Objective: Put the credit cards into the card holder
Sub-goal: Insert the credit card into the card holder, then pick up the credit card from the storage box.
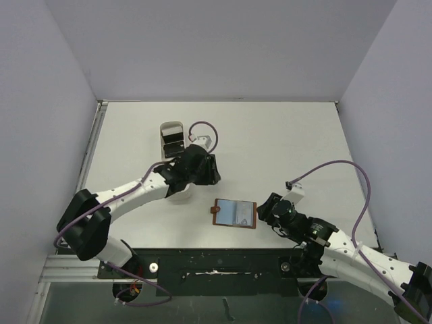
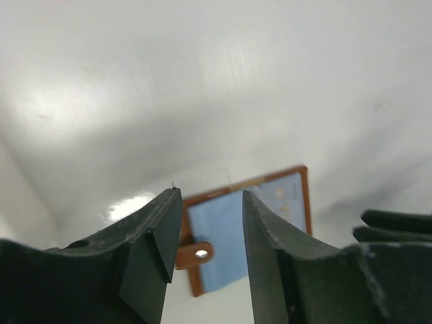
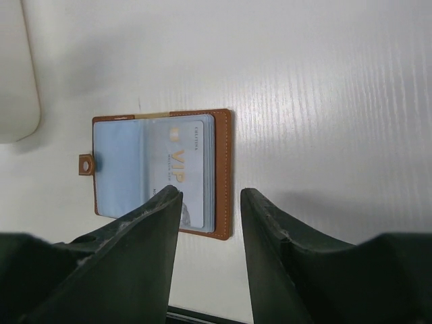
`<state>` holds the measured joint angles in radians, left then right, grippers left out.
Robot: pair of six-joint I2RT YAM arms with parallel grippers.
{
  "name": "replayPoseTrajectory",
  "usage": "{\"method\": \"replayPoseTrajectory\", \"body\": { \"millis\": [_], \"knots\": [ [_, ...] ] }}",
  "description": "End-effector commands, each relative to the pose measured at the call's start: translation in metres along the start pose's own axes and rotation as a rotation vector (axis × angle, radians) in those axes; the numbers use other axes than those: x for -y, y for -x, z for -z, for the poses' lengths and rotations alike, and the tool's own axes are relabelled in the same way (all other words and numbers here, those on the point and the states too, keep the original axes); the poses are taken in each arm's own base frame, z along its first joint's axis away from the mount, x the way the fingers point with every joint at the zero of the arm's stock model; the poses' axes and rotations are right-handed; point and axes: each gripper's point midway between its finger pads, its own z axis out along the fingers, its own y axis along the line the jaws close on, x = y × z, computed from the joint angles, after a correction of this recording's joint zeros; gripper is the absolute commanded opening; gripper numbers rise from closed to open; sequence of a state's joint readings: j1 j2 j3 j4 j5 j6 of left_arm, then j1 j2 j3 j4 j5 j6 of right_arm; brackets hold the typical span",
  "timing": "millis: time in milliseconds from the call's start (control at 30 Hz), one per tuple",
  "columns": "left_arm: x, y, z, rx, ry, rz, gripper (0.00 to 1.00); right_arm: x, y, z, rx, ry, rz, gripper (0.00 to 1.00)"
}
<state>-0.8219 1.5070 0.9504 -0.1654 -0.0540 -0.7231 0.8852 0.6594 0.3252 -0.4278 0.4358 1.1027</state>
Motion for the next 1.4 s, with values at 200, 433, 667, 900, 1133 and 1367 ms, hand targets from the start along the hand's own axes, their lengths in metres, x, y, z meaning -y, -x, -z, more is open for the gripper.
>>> {"method": "replayPoseTrajectory", "body": {
  "millis": [200, 433, 667, 900, 1133, 1367],
  "knots": [
    [-0.100, 0.142, 0.069, 0.228, 0.327, -0.607, 0.38, -0.016, 0.022, 0.012, 0.060, 0.053, 0.025, 0.41],
    [-0.116, 0.201, 0.076, 0.275, 0.382, -0.816, 0.50, -0.025, 0.022, 0.011, 0.038, 0.058, 0.034, 0.40],
    [-0.146, 0.241, 0.059, 0.268, 0.459, -0.977, 0.50, -0.025, 0.026, 0.022, 0.026, 0.029, 0.029, 0.40],
    [-0.193, 0.246, 0.022, 0.133, 0.514, -1.022, 0.50, -0.020, 0.022, 0.030, 0.012, 0.014, -0.010, 0.39],
    [-0.206, 0.250, -0.012, 0.102, 0.519, -1.023, 0.50, -0.023, 0.023, 0.031, 0.004, -0.001, -0.001, 0.39],
    [-0.218, 0.246, -0.036, 0.091, 0.520, -1.062, 0.50, -0.026, 0.026, 0.030, 0.002, -0.032, -0.004, 0.39]
  ]
}}
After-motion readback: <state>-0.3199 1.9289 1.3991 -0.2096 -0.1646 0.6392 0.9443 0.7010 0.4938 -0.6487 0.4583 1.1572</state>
